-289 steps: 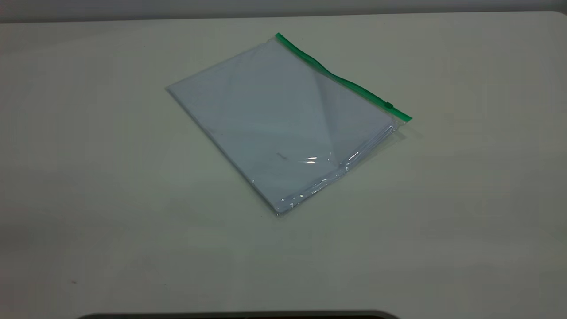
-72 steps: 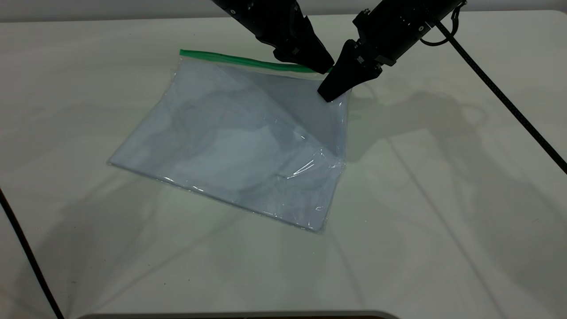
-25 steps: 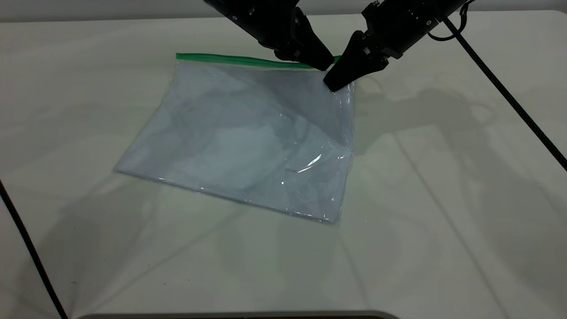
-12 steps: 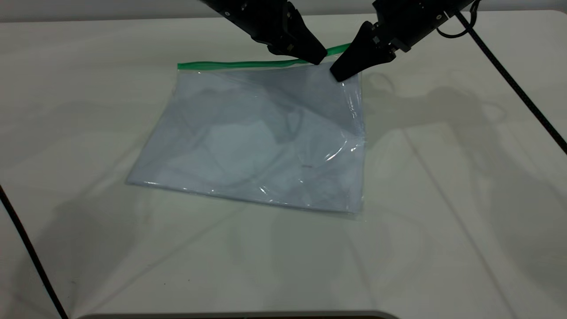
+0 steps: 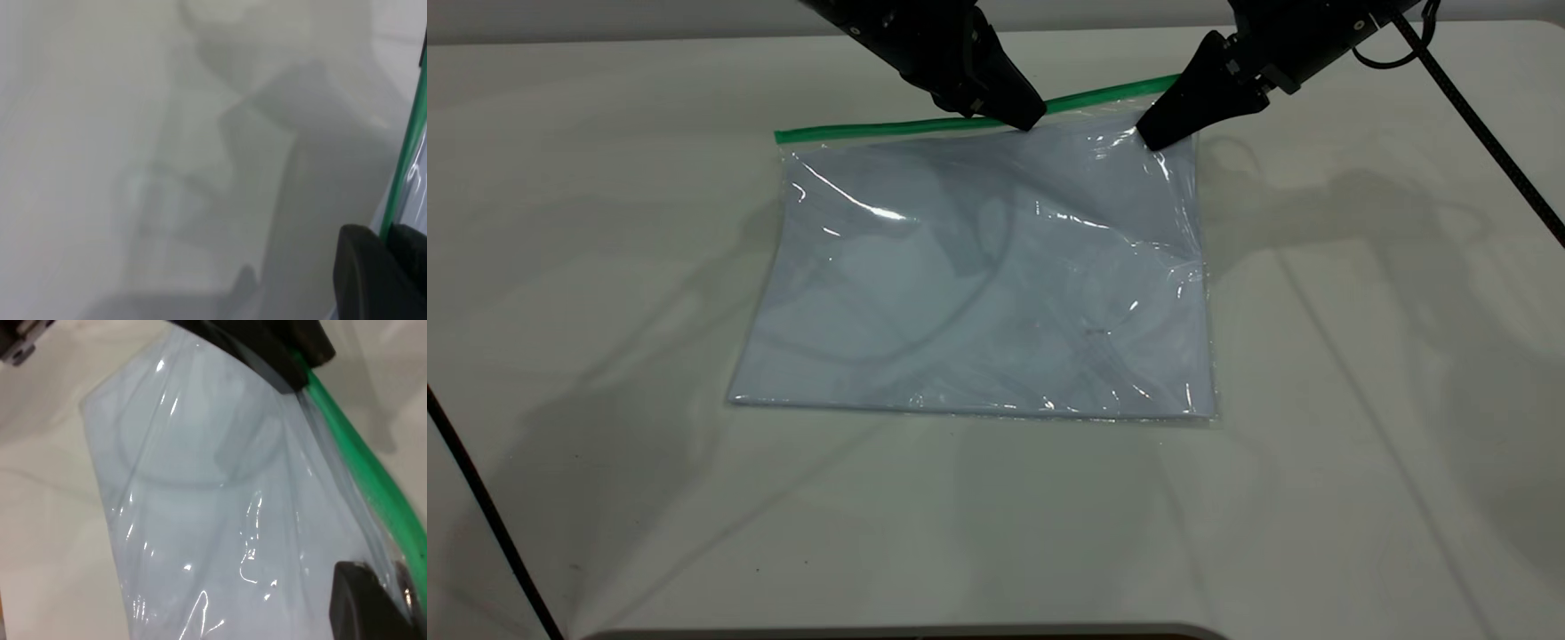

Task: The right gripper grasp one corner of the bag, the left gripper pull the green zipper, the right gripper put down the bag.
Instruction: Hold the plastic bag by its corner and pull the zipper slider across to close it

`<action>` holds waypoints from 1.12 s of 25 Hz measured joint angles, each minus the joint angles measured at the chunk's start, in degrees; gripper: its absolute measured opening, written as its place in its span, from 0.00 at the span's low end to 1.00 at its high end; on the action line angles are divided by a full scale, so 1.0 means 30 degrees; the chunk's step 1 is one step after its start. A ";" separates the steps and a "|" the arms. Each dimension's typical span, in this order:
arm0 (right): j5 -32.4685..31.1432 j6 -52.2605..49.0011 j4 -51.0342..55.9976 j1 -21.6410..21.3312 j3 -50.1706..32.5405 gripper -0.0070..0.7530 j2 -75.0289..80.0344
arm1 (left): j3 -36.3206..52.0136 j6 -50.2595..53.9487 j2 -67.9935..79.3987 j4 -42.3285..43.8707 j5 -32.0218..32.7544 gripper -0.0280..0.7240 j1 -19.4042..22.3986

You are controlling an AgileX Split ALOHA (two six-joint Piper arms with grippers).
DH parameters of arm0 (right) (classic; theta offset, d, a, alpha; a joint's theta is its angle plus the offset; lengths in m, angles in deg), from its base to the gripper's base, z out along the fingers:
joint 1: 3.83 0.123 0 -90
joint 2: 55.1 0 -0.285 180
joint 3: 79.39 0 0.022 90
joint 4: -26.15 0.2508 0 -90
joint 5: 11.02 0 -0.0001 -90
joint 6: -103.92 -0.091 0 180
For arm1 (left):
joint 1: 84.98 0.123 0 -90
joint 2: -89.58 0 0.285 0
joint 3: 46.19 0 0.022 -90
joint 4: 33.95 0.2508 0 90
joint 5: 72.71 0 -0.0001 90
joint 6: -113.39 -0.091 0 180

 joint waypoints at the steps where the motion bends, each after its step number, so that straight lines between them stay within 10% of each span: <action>1: 0.0065 0.0000 -0.0039 -0.0056 0.0000 0.06 0.0000 | 0.0000 0.0000 0.0000 0.0016 -0.0004 0.13 0.0068; 28: 0.1414 0.0007 -0.1667 -0.2398 0.0000 0.06 -0.0064 | 0.0000 0.1240 -0.0089 0.2374 0.0147 0.14 0.3280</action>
